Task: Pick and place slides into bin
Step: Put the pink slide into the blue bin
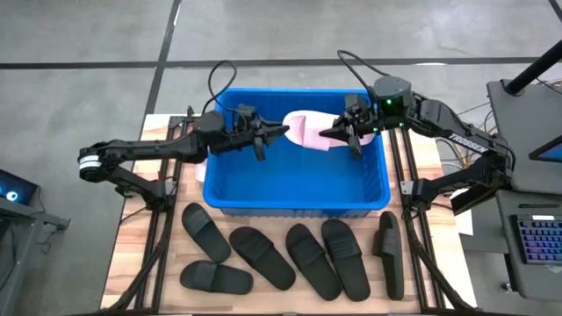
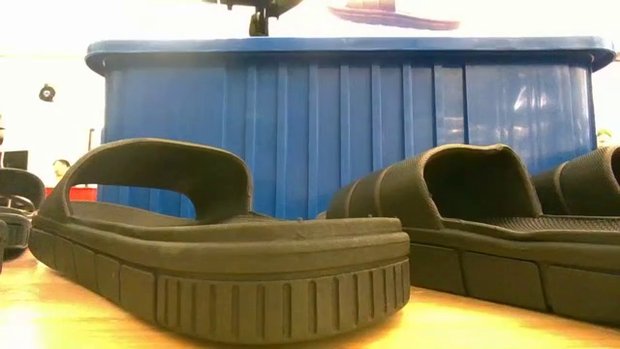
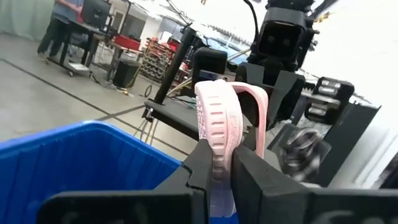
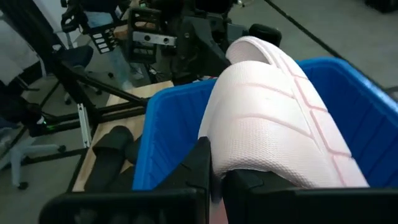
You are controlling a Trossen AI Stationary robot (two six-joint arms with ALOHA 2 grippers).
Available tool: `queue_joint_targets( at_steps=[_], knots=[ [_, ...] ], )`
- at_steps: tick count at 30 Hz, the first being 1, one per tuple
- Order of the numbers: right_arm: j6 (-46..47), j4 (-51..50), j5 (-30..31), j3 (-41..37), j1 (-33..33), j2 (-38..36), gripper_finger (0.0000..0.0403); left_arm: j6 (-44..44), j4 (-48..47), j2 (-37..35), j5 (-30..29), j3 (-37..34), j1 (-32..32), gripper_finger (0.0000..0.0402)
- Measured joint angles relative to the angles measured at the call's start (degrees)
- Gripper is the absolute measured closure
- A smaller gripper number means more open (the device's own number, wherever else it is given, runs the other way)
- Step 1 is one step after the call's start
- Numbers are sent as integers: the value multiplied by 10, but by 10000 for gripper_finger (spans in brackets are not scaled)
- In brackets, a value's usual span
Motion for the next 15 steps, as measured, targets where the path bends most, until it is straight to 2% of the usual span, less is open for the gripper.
queue_joint_targets(
  at_steps=[3, 7, 15],
  knots=[
    [-5, 2, 0, 7, 0, 0, 374, -32, 1, 0, 5, -3, 4, 384],
    [-15, 7, 8, 25, 0, 0, 336, -39, 4, 0, 9, -8, 7, 385],
    [-87, -14, 73, 48, 0, -1, 248, -53, 0, -9, 24, -11, 8, 386]
  ],
)
